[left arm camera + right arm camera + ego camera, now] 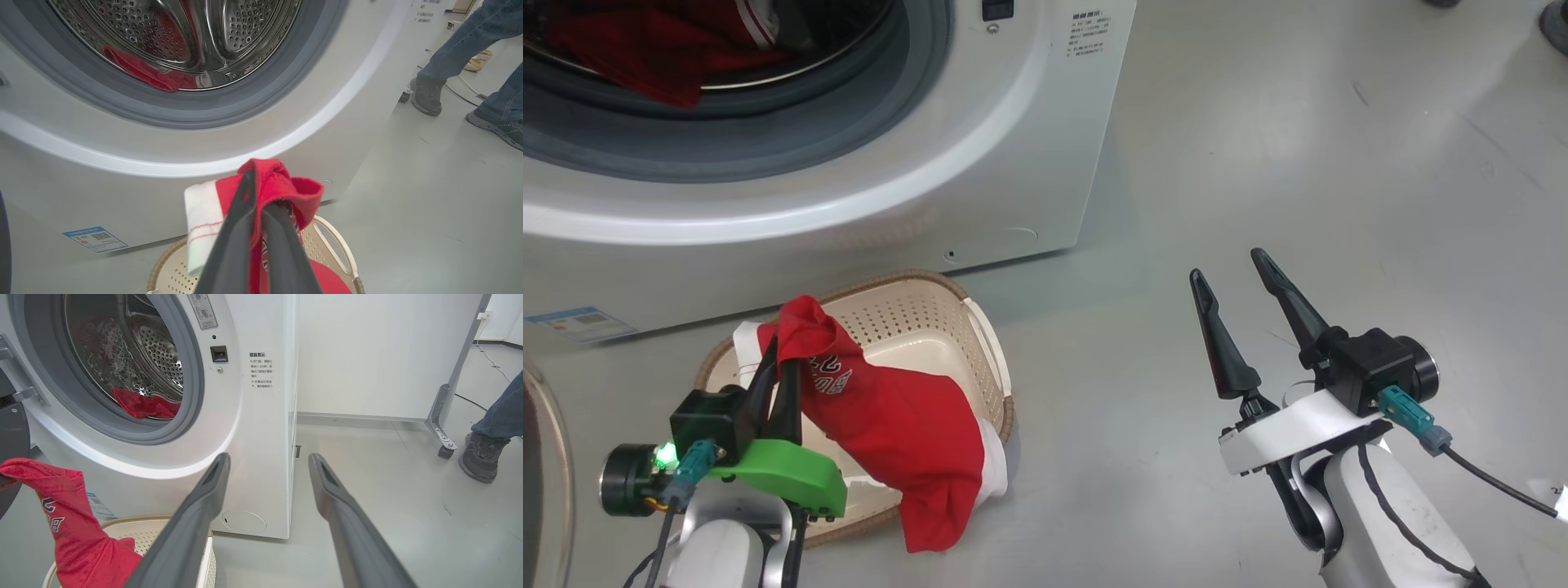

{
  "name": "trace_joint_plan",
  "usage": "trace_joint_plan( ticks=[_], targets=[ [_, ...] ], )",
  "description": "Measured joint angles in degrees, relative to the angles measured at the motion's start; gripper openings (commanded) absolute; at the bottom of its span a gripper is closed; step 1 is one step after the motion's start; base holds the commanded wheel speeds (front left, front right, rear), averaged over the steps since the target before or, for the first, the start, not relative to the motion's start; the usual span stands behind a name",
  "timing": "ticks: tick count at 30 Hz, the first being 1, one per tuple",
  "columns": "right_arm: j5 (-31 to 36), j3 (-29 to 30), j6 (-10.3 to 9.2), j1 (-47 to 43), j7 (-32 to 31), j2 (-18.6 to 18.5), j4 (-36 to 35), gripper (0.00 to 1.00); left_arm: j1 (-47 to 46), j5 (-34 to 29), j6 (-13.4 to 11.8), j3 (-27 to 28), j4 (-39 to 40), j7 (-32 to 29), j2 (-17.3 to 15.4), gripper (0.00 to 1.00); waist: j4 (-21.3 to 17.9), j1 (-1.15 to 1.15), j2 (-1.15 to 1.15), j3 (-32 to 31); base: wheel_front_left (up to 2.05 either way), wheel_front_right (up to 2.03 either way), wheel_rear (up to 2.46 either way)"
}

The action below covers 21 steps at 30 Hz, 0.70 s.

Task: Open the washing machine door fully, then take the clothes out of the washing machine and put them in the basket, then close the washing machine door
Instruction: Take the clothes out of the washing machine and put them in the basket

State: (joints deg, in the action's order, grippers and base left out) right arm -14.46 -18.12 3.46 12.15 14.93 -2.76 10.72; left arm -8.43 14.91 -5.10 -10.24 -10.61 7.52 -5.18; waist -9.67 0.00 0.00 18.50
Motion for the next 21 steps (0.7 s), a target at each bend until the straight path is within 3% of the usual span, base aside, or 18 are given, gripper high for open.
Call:
trace_joint_plan(
  ticks=[21],
  targets=[
    [-0.62, -0.53, -0.65, 7.2, 0.0, -0.02, -4.69, 1.0, -13.67, 3.38, 1.43, 2.63, -21.26, -4.03, -0.78, 0.0, -3.09, 0.0, 0.0, 16.27, 0.0, 0.0, 0.0]
  ],
)
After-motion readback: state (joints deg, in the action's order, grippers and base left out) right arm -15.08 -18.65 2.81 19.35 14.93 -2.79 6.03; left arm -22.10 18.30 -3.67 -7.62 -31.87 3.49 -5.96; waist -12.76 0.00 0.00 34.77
